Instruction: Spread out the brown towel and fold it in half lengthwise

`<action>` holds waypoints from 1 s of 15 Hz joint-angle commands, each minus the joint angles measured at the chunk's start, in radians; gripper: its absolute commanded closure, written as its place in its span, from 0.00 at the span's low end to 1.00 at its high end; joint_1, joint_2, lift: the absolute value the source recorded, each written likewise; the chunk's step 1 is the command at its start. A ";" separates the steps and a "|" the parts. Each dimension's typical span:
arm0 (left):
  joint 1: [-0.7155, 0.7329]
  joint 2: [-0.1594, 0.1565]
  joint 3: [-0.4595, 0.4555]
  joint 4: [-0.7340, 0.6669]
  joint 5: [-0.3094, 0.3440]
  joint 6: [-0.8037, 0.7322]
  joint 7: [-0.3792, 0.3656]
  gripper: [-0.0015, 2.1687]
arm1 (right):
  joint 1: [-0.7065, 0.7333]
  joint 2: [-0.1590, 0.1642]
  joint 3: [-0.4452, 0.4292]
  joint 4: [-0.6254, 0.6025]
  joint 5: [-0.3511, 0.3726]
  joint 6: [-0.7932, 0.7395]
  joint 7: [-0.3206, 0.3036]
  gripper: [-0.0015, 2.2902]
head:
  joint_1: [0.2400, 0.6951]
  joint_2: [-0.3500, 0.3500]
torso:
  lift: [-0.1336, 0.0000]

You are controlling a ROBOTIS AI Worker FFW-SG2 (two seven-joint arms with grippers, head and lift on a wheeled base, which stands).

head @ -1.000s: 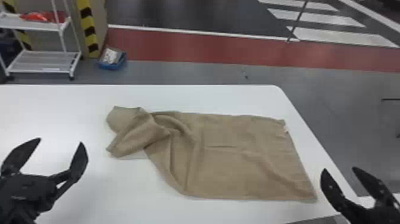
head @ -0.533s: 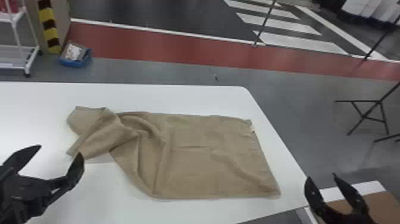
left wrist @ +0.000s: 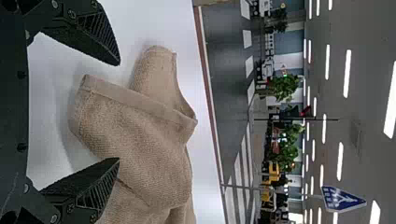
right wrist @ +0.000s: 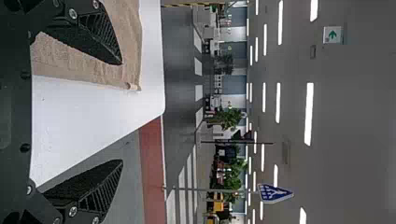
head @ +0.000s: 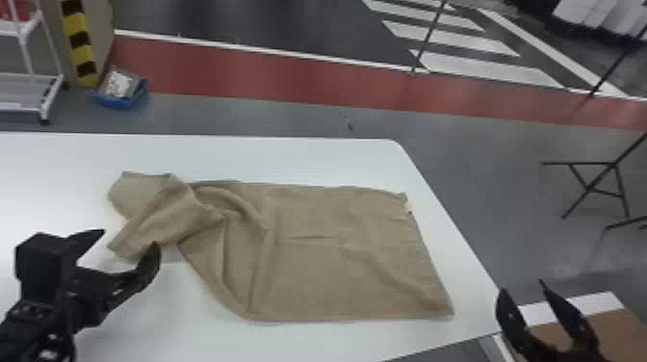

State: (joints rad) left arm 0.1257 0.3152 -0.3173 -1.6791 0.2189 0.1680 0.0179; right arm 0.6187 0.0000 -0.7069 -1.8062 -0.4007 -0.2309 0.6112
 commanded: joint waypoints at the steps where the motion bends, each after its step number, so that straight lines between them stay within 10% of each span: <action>1: -0.018 -0.001 -0.003 0.015 -0.004 0.012 0.001 0.10 | -0.001 0.001 -0.012 0.011 -0.018 -0.012 0.010 0.06 | 1.00 0.00 | 0.07; 15: 0.028 0.016 0.070 -0.042 0.002 0.123 -0.021 0.25 | -0.022 0.001 -0.005 0.036 -0.017 -0.031 0.035 0.06 | 1.00 0.00 | 0.07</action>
State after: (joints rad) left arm 0.1496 0.3312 -0.2488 -1.7124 0.2211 0.2861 -0.0002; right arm 0.5971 0.0000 -0.7133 -1.7703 -0.4172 -0.2601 0.6450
